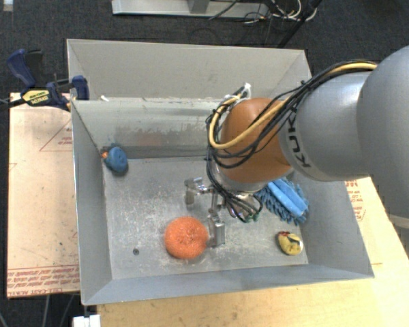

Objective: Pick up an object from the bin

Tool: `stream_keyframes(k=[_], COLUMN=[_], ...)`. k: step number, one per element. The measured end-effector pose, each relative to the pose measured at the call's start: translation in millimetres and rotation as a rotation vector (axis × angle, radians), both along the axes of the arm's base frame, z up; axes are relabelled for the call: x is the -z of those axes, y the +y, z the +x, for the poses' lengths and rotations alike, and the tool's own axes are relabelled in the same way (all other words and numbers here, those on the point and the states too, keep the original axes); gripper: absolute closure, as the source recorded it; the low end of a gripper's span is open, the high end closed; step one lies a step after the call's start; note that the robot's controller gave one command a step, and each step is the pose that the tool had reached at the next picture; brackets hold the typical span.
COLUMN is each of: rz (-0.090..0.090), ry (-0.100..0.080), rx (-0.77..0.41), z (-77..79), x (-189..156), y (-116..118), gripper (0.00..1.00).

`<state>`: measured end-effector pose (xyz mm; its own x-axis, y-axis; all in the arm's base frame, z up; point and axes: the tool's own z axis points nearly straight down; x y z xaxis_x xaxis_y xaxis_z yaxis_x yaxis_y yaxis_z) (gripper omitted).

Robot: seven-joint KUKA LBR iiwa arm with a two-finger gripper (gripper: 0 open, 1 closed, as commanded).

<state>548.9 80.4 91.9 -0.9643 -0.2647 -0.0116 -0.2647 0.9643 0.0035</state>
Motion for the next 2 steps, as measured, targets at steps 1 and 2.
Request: stream_keyframes(k=[1,2], rz=[0.000,-0.003], ry=[0.007,0.000], rx=[-0.086,-0.246], z=[-4.6,-8.4], x=[10,14], y=[12,34], gripper=[0.00,0.00])
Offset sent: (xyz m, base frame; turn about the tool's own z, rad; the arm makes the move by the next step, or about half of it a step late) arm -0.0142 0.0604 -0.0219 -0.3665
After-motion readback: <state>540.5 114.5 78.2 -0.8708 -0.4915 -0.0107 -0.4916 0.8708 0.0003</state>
